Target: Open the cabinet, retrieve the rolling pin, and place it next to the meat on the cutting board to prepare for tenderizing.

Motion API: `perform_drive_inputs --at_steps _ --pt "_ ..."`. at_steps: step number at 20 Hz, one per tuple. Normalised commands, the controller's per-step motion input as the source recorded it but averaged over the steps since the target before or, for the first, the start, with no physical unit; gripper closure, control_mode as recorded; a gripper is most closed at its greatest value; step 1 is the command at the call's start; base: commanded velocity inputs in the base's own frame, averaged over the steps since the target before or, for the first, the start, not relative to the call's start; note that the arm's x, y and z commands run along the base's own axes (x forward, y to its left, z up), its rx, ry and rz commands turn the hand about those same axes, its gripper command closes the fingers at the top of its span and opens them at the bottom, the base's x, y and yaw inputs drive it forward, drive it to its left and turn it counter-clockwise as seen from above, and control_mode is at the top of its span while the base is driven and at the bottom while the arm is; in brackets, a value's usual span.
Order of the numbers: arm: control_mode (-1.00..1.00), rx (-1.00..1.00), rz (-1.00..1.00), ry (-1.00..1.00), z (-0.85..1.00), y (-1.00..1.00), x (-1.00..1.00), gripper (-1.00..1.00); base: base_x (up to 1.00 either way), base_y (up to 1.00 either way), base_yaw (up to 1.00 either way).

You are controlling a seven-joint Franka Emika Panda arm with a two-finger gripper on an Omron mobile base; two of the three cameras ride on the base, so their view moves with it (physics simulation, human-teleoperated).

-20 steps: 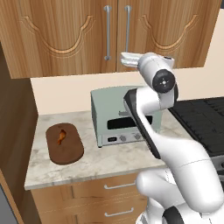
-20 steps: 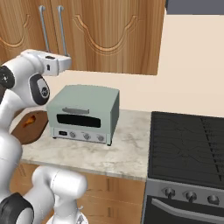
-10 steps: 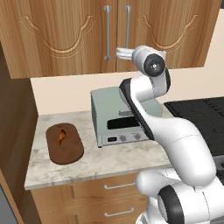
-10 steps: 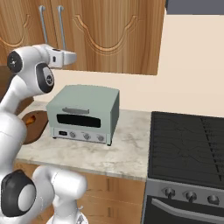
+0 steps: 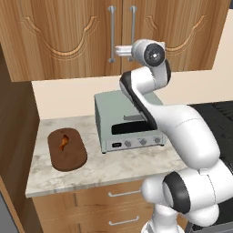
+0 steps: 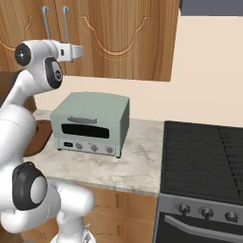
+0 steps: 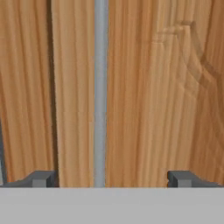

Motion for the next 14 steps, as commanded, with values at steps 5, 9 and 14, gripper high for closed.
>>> perform_drive_inputs --at_steps 5,9,14 --pt "-1.0 -0.06 0.05 0.04 0.18 0.0 0.15 -1.0 0.0 0.0 0.0" --pt "-1.0 -0.06 0.0 0.07 0.07 0.0 0.25 -1.0 0.0 0.0 0.0" --pt "-1.0 -0.05 0.0 0.09 0.12 0.0 0.28 -1.0 0.0 0.0 0.0"
